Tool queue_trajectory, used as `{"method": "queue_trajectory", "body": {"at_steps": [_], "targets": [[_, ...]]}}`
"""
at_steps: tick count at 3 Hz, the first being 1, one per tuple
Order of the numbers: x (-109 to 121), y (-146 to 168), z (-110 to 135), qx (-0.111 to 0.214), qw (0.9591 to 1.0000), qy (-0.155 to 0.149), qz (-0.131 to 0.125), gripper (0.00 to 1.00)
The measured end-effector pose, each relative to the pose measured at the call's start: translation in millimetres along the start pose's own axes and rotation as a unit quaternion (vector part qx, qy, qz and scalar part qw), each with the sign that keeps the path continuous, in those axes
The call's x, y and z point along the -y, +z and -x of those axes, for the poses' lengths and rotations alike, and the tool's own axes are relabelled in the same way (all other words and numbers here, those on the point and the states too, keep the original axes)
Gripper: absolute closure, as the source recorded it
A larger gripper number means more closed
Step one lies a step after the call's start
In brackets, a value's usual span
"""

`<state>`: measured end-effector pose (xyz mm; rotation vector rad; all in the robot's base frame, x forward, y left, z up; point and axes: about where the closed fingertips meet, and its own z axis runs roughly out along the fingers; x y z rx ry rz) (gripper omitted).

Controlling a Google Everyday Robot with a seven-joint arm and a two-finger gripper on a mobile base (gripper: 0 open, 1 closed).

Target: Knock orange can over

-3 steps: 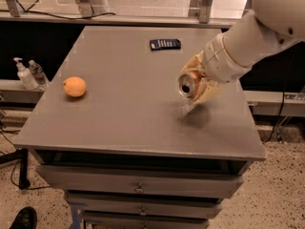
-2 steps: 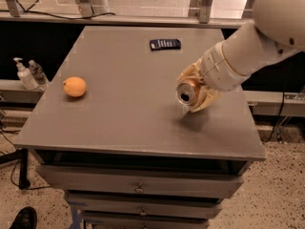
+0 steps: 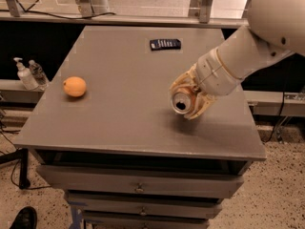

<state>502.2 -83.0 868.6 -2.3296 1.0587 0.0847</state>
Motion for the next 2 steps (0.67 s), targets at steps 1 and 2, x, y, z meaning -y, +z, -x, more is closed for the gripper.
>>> {"method": "queue_trajectory", "body": {"at_steps": [1, 2], "targets": [[-2.3, 6.6, 8.2, 0.022, 0.9992, -0.029, 0.019, 0.41], [-4.0, 13.7, 17.9, 0.033, 0.9961, -0.069, 0.045, 0.17]]}}
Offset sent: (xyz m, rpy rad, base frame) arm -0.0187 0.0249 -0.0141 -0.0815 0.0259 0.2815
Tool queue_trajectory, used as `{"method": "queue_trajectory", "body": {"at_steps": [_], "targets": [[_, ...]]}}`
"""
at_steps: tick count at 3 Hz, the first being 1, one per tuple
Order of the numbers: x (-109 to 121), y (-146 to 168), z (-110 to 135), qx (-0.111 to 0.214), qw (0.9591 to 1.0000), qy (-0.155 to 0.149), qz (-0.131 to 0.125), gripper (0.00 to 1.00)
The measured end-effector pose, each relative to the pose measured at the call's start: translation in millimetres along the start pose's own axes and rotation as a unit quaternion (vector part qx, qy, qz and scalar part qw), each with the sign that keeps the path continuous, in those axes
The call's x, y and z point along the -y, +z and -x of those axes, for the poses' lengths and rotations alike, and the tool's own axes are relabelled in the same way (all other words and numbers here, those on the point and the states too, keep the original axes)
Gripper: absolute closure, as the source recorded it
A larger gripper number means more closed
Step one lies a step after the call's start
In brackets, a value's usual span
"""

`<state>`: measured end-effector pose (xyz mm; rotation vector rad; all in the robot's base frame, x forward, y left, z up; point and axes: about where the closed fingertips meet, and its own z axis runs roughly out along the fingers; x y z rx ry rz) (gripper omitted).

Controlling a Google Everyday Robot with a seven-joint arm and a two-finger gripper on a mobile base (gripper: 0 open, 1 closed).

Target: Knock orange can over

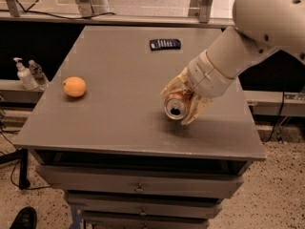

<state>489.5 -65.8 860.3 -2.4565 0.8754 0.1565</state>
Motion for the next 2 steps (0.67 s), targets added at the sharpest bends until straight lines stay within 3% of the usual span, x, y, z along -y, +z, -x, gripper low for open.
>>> {"method": "queue_trajectory", "body": {"at_steps": [1, 2], "targets": [[1.4, 7.7, 10.3, 0.002, 0.999, -0.039, 0.022, 0.0], [1.4, 12.8, 17.2, -0.001, 0.9969, -0.068, 0.04, 0.0]]}}
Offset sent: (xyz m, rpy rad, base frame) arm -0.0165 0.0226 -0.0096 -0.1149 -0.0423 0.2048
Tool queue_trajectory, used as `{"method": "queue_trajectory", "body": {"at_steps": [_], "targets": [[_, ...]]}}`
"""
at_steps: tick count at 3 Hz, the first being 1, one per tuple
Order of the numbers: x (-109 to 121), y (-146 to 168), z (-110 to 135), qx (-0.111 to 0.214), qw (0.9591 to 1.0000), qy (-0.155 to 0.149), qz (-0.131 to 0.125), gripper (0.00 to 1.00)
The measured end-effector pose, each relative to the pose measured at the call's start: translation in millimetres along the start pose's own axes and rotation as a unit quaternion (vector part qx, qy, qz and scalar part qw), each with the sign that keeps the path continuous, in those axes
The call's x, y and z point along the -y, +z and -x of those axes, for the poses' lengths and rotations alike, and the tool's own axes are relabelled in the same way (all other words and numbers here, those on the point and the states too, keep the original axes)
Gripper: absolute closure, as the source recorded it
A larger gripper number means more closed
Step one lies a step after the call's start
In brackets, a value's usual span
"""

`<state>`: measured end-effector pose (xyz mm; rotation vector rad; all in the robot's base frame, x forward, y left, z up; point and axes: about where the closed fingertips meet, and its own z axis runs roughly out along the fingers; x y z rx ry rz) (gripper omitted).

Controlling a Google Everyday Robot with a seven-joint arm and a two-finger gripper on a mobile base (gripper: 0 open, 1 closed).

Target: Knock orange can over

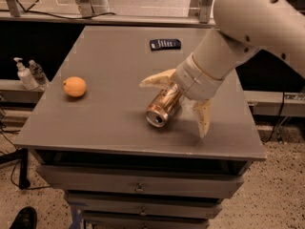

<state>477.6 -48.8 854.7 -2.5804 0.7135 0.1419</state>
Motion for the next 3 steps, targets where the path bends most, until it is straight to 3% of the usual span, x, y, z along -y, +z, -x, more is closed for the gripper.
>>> {"method": "queue_trajectory", "body": {"at_steps": [1, 3], "targets": [[-1, 4, 6, -0.005, 0.9996, -0.024, 0.016, 0.0], [-5, 25, 24, -0.019, 0.9925, -0.098, 0.071, 0.0]]}}
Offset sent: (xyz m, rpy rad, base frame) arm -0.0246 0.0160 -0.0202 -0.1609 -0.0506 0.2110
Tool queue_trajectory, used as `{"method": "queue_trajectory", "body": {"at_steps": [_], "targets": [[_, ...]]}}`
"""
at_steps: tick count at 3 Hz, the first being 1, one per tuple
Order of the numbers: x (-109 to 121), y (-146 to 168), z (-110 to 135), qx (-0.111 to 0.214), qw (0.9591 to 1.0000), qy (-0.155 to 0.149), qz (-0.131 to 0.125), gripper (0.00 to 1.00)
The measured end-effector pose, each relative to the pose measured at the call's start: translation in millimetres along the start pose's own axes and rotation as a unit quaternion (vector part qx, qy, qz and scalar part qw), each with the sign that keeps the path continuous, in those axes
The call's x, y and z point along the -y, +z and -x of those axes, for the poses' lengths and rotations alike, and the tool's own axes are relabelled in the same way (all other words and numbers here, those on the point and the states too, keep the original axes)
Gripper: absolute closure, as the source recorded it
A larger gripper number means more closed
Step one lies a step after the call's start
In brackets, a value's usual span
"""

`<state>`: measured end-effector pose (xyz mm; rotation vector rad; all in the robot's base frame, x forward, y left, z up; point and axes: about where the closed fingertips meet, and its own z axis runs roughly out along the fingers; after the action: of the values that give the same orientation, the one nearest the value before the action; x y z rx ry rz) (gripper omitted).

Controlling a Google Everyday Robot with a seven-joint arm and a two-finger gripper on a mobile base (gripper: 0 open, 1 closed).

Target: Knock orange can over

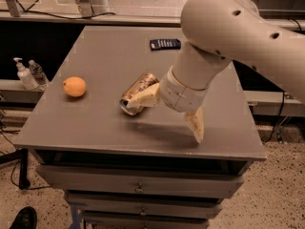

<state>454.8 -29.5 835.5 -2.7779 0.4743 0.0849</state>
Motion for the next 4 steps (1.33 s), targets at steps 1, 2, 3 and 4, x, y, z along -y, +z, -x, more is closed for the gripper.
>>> {"method": "queue_trajectory", "body": {"at_steps": [1, 2, 3, 4], "targets": [[1, 5, 3, -0.007, 0.9997, -0.019, 0.015, 0.0], [2, 7, 3, -0.012, 0.9993, -0.026, 0.022, 0.0], [3, 7, 0, -0.018, 0.9993, -0.025, 0.023, 0.0], [3, 3, -9, -0.019, 0.9996, -0.009, 0.017, 0.0]]}}
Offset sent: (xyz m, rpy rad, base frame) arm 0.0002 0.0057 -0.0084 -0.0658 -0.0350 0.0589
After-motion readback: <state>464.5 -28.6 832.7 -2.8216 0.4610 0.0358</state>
